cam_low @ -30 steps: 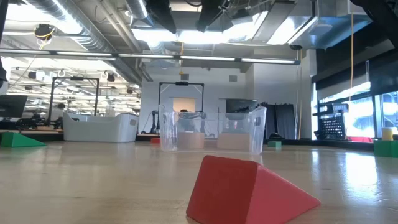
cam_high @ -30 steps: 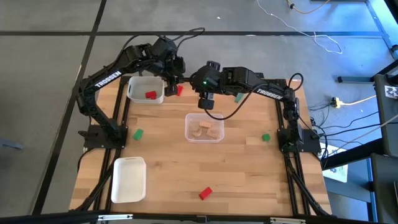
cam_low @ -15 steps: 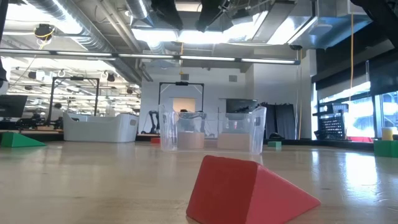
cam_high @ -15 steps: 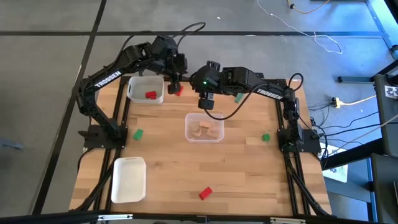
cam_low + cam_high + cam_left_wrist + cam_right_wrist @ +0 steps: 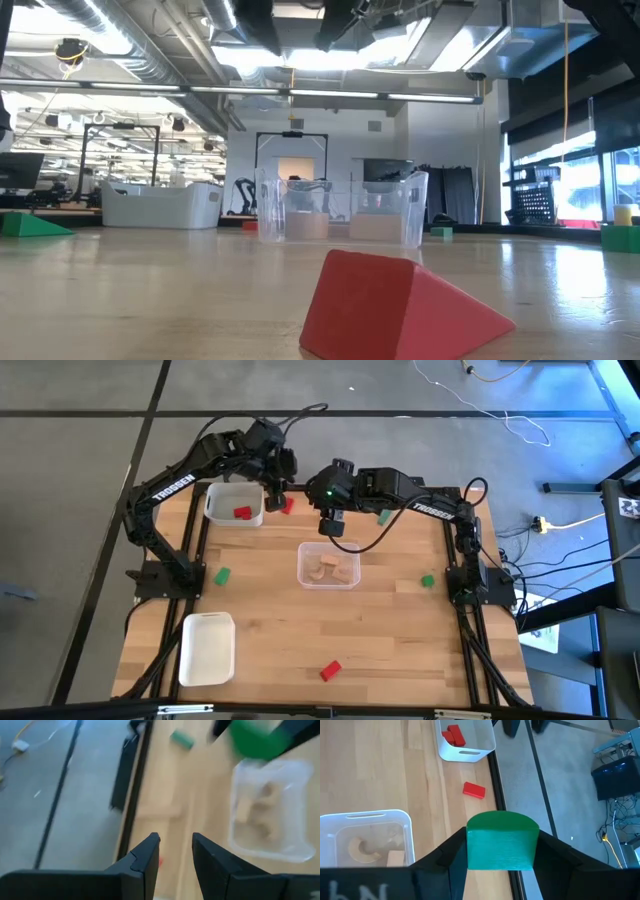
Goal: Sort & place blocks by color
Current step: Put the green block into the white bin
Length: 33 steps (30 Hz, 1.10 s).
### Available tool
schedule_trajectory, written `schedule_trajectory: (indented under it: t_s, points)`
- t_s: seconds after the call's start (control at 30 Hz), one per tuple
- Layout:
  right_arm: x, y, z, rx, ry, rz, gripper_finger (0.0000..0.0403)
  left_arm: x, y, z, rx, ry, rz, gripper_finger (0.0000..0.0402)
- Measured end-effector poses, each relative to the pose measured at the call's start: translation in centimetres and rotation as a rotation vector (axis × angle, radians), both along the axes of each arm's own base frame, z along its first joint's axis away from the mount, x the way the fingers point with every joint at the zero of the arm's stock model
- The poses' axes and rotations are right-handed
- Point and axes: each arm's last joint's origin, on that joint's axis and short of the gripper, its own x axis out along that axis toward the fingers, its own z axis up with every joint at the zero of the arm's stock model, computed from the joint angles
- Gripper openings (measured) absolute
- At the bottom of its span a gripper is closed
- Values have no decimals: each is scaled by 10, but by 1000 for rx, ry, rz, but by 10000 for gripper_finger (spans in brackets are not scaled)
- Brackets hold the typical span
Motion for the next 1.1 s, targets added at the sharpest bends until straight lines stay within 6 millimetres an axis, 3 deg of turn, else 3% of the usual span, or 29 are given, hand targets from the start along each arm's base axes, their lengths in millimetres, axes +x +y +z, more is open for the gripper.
schedule_trajectory:
  t_s: [0.17, 0.4, 0.6, 0.9, 1.1]
  points:
    - [0, 0, -1, 10, 8, 12, 173, -8, 0, -6, 45, 135, 88, 108]
    - [-1, -1, -1, -3, 25, 32, 173, -10, -1, -7, 37, 164, 83, 108]
    - [-2, -5, -1, 1, 23, 23, 173, -8, -6, -8, 105, 216, -92, 117]
    - [-2, -9, -1, 1, 22, 13, 173, -1, -20, -7, 202, 275, -258, 164]
    - [-2, -9, -1, 1, 21, 14, 173, 0, -22, -7, 259, 315, -256, 204]
